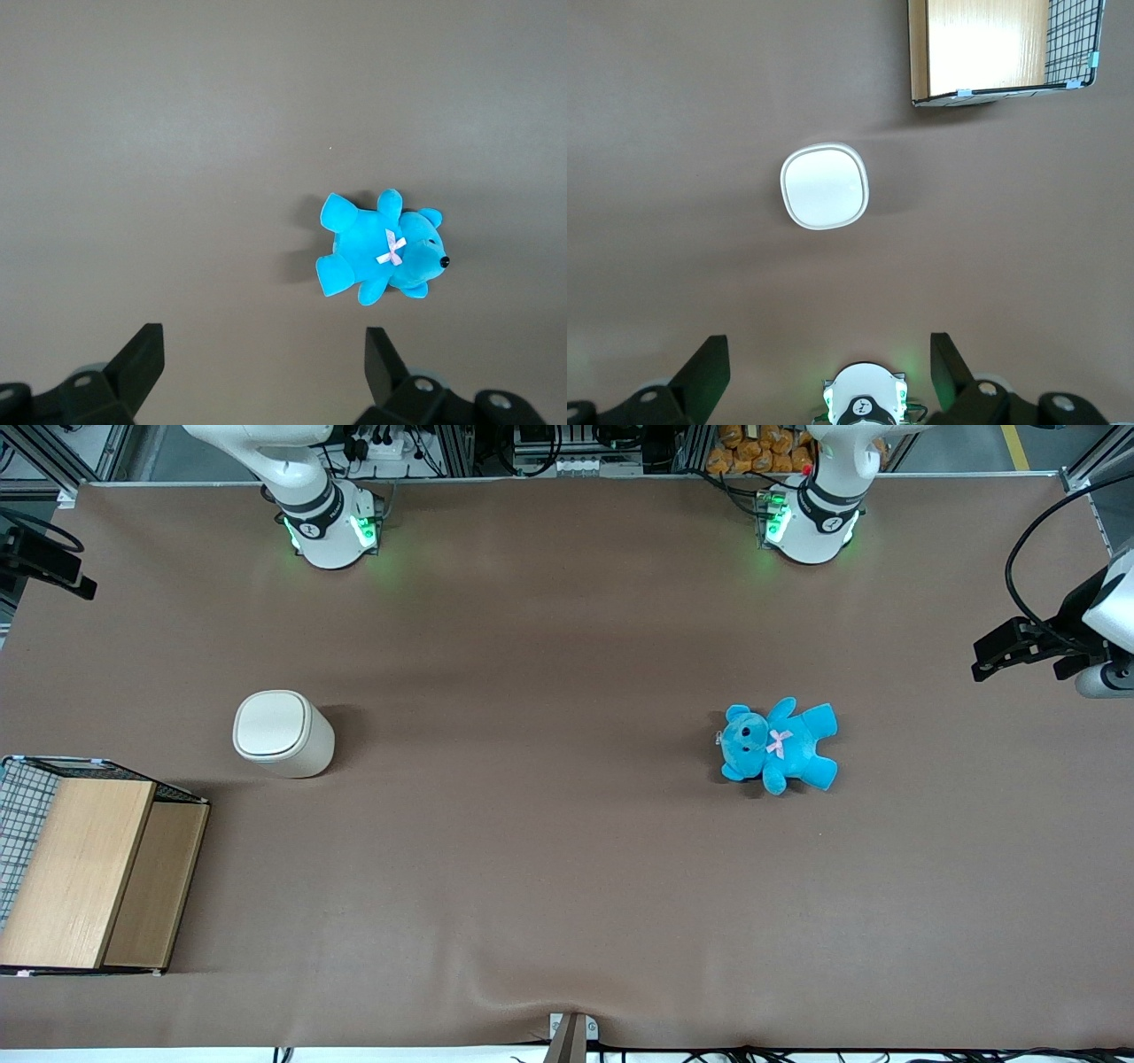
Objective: Open trash can with right arm
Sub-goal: 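Move the right gripper toward the small white trash can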
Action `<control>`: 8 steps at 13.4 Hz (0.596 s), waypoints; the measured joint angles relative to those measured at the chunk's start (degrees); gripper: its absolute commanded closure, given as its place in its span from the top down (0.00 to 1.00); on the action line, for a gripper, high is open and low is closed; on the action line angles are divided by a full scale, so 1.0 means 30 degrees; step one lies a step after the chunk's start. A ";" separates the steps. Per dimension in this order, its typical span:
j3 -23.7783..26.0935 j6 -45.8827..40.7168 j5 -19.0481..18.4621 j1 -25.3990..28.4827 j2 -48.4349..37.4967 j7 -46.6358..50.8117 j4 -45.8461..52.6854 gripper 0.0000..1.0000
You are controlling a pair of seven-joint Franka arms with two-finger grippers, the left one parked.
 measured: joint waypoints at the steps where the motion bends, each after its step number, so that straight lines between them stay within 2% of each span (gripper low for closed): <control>1: 0.0001 -0.0022 0.0000 0.0007 0.0024 0.0000 0.0000 1.00; 8: 0.0010 -0.0283 0.0000 0.0207 0.0884 -0.0006 -0.1151 1.00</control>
